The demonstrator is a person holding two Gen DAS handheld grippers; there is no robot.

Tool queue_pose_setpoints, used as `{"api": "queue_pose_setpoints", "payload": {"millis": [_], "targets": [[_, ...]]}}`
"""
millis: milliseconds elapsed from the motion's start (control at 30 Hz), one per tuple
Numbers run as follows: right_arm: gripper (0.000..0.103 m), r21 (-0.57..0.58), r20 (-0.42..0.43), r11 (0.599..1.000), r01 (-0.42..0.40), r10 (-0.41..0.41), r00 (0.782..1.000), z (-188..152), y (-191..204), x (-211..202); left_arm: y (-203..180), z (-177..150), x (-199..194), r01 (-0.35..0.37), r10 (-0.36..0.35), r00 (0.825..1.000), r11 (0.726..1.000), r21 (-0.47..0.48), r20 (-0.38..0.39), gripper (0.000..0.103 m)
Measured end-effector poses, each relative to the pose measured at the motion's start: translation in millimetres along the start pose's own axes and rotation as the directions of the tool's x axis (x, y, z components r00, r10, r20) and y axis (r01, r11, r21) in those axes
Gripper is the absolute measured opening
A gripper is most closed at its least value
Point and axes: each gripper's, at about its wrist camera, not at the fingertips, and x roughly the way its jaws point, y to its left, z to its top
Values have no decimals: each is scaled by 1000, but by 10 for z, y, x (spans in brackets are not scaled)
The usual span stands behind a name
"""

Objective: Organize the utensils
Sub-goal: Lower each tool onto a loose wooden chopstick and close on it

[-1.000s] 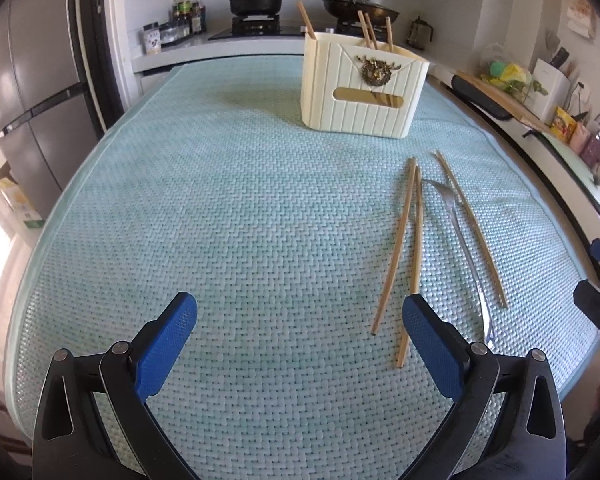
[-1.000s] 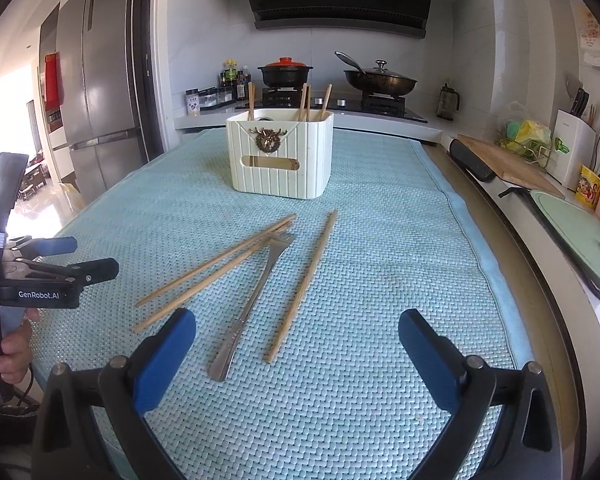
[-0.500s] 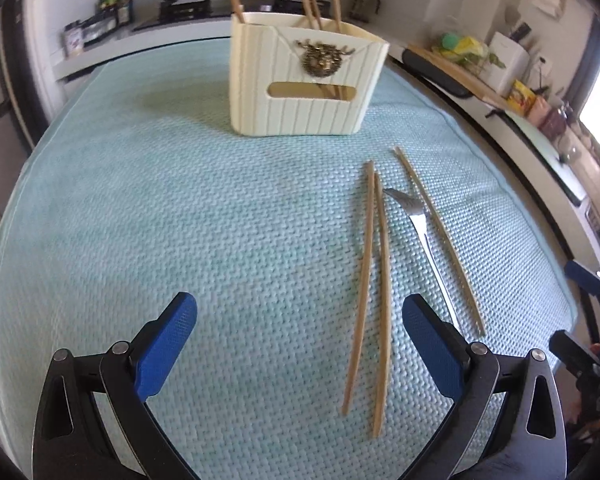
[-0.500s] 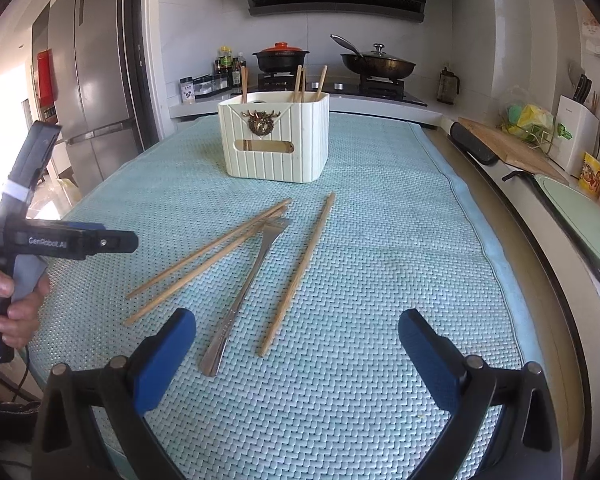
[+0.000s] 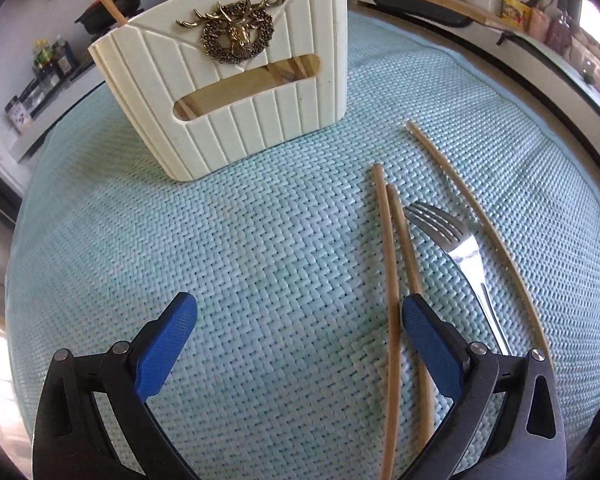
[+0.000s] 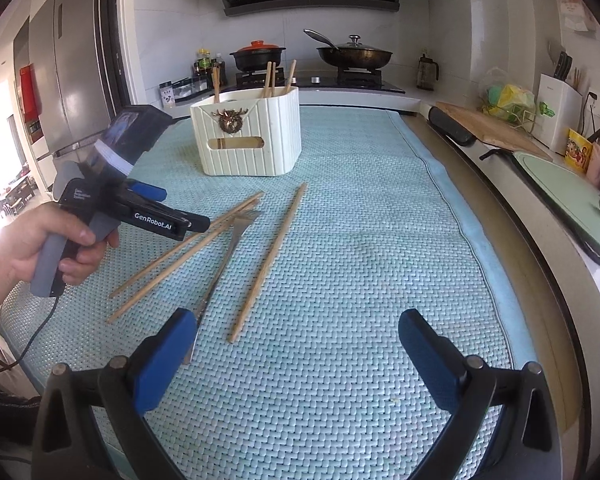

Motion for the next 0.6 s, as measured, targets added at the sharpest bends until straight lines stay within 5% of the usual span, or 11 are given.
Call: {"api": "queue_pose_setpoints", "payload": {"millis": [300, 433, 533, 600], "targets": [[103, -32, -90, 999, 19, -22, 996, 339, -85, 492, 152, 41, 97, 27, -28, 999, 997, -75, -17, 95], [102, 18, -160, 998, -67, 69, 985, 550, -138, 973, 251, -77, 36, 30, -31, 999, 994, -102, -14, 94], [89, 25, -188, 994, -104, 106, 976, 706, -78, 1304, 265, -167, -29, 23, -24, 1000, 994, -106, -11, 94], [68, -25, -200, 994, -107, 100, 975, 786, 25, 1484, 267, -203, -59, 15, -16, 1000, 994, -105, -7, 94]]}}
